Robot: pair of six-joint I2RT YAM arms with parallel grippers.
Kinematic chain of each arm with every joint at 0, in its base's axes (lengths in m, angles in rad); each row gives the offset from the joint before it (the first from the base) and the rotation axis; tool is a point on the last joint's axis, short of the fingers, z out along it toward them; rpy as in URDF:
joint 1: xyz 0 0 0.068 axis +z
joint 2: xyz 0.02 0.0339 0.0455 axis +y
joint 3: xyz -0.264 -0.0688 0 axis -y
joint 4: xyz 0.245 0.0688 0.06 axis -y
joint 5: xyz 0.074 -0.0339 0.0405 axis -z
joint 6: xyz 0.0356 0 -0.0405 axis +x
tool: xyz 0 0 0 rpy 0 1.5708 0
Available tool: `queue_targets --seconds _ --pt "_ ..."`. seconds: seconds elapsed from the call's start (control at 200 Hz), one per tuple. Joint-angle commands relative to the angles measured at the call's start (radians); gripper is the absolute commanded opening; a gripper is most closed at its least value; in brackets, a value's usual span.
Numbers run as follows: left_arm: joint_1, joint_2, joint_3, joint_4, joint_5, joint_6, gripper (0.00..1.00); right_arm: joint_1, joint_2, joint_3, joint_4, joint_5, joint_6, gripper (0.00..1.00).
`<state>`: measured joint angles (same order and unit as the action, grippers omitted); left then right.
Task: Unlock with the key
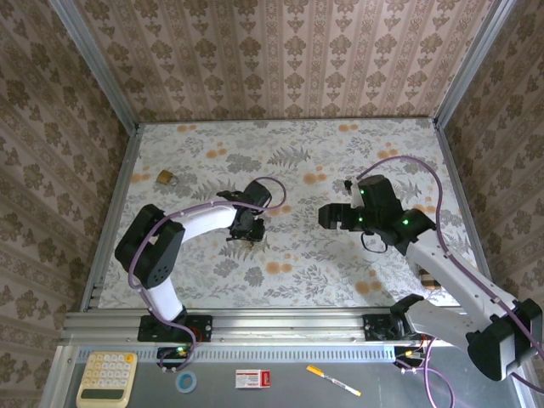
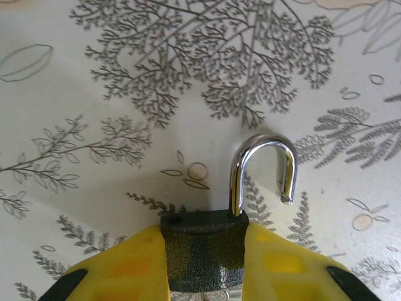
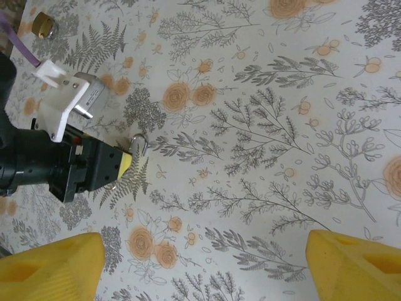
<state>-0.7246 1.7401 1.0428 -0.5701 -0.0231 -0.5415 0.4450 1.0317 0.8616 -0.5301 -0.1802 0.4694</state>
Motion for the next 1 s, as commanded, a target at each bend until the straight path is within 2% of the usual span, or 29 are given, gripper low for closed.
queue_targets --seconds 0.0,0.085,0.23,0.26,0.335,0.41,0.54,0.64,0.725,0.81,0.995 --pt "0.004 0.003 0.024 -0.057 -0.033 -0.049 0.22 0.001 -0.046 -0.01 -0.081 0.059 -0.017 0.85" --pt "0.005 -0.026 0.019 -0.048 -0.028 -0.07 0.45 0.0 -0.067 -0.007 -0.122 0.098 -0.015 0.86" --pt "0.026 -0.106 -0.004 -0.013 -0.011 -0.102 0.67 -0.011 -0.099 0.003 -0.199 0.173 -0.005 0.89" --pt "0.029 -0.13 -0.007 -0.006 -0.01 -0.105 0.76 -0.02 -0.106 0.006 -0.215 0.184 -0.005 0.9" --pt "0.038 -0.209 -0.007 0.01 -0.034 -0.098 0.84 -0.061 -0.111 0.027 -0.268 0.22 -0.013 0.91" --pt "0.041 -0.318 -0.009 0.033 -0.086 -0.069 0.91 -0.144 -0.097 0.05 -0.313 0.253 -0.028 0.91" --pt "0.046 -0.504 -0.049 0.182 -0.081 0.021 1.0 -0.323 -0.023 0.052 -0.296 0.27 -0.038 0.91" --pt "0.047 -0.574 -0.075 0.295 -0.015 0.074 1.0 -0.479 0.062 0.07 -0.228 0.241 -0.036 0.91" --pt "0.048 -0.578 -0.078 0.33 0.039 0.123 1.0 -0.609 0.16 0.104 -0.191 0.272 -0.043 0.9" --pt "0.055 -0.558 -0.088 0.348 0.085 0.144 1.0 -0.724 0.249 0.129 -0.153 0.265 -0.051 0.84" --pt "0.11 -0.468 -0.149 0.437 0.24 0.135 1.0 -0.827 0.406 0.163 -0.107 0.288 -0.092 0.79"
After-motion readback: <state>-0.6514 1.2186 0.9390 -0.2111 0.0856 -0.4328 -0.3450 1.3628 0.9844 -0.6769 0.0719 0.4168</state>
